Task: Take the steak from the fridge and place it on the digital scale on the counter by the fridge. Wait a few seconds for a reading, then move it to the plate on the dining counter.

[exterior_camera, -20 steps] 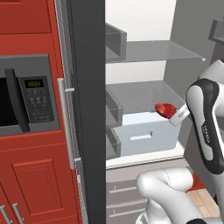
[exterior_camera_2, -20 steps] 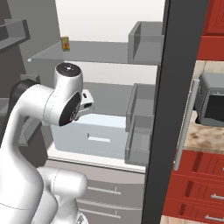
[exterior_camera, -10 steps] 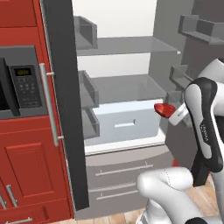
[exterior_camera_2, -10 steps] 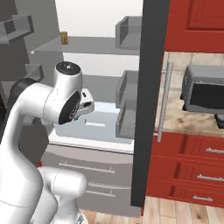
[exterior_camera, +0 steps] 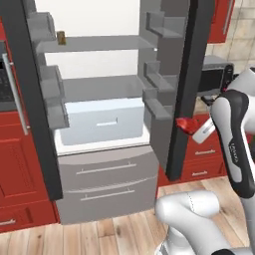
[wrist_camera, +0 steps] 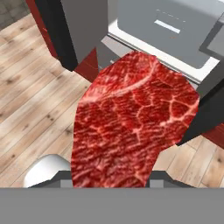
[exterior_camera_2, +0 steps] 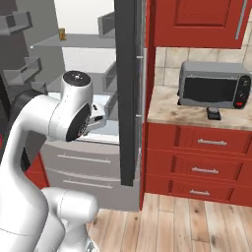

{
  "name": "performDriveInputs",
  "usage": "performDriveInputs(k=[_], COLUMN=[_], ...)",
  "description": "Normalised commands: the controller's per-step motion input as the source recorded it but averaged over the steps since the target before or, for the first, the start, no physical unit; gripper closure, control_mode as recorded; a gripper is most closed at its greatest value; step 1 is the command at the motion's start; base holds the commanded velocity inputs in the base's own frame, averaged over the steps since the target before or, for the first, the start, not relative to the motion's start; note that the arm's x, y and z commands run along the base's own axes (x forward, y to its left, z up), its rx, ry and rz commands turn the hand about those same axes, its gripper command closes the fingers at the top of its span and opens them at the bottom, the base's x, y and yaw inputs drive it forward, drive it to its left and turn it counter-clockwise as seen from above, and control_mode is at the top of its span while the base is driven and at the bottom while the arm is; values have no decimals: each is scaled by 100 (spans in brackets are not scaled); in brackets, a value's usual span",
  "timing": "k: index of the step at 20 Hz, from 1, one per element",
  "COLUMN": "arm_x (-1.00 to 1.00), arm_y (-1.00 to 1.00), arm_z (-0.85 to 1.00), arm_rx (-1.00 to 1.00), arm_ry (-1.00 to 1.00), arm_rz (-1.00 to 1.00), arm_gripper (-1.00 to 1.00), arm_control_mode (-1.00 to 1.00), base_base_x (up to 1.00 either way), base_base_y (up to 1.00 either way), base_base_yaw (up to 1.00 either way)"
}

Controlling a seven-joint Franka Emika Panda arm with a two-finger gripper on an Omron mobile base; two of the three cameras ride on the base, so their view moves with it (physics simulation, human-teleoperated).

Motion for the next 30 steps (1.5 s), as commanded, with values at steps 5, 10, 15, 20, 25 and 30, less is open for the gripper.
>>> performDriveInputs(k=[5, 10, 15, 20, 25, 30], arm_x=[0, 0, 0, 0, 0, 0], arm_y=[0, 0, 0, 0, 0, 0], arm_z=[0, 0, 0, 0, 0, 0], arm_rx=[0, 0, 0, 0, 0, 0], arm_ry=[0, 0, 0, 0, 0, 0], arm_rz=[0, 0, 0, 0, 0, 0], arm_gripper=[100, 100, 100, 100, 100, 100], arm_control_mode=[100, 100, 100, 100, 100, 100], base_base_x=[-36, 29, 64, 78, 93, 80], base_base_y=[-59, -68, -86, -94, -57, -24], base_base_yaw=[0, 0, -2, -1, 0, 0])
